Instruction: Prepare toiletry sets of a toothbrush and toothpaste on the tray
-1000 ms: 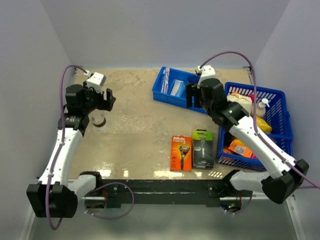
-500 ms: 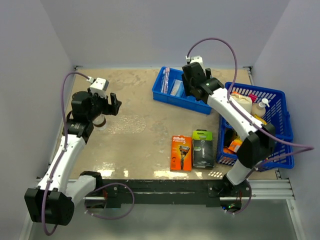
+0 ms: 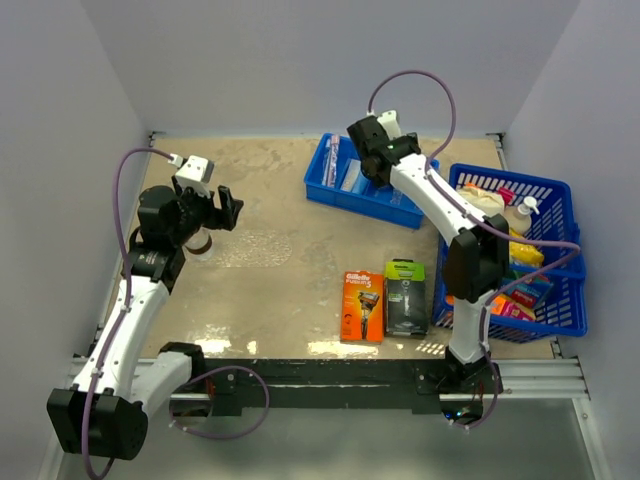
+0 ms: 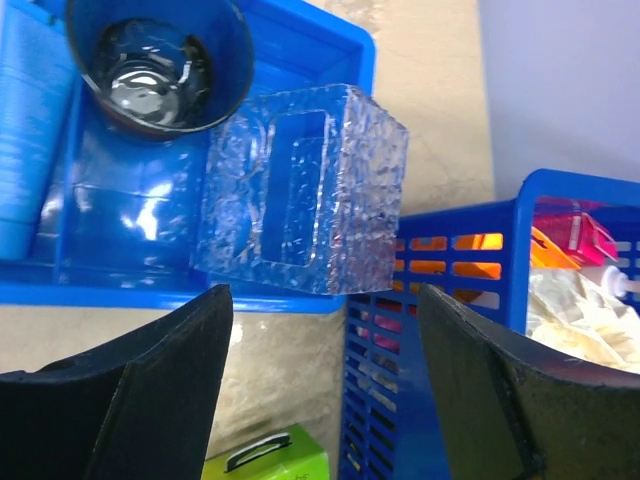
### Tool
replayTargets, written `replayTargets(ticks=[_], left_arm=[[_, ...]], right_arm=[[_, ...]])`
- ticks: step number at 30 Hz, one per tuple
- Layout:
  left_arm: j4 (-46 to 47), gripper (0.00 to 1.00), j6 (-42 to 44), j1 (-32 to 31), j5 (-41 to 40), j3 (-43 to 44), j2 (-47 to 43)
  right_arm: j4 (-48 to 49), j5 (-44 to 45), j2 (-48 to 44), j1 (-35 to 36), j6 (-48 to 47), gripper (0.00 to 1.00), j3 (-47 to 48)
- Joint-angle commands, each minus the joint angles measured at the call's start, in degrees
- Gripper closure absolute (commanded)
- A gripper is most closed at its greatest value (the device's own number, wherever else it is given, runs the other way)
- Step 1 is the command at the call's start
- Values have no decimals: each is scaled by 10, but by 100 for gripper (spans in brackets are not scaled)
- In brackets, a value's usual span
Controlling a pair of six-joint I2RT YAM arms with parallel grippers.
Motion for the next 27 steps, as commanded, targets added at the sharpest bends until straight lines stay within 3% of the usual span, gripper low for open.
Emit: replayTargets(ticks=[1,27], left_arm=[[26,23,-10,-4,8,4,-7],[26,22,-11,-4,8,3,6]], right_arm=[[-25,57,24,-2,21,24,35],[-12,120,92,-35,-2,29,20]])
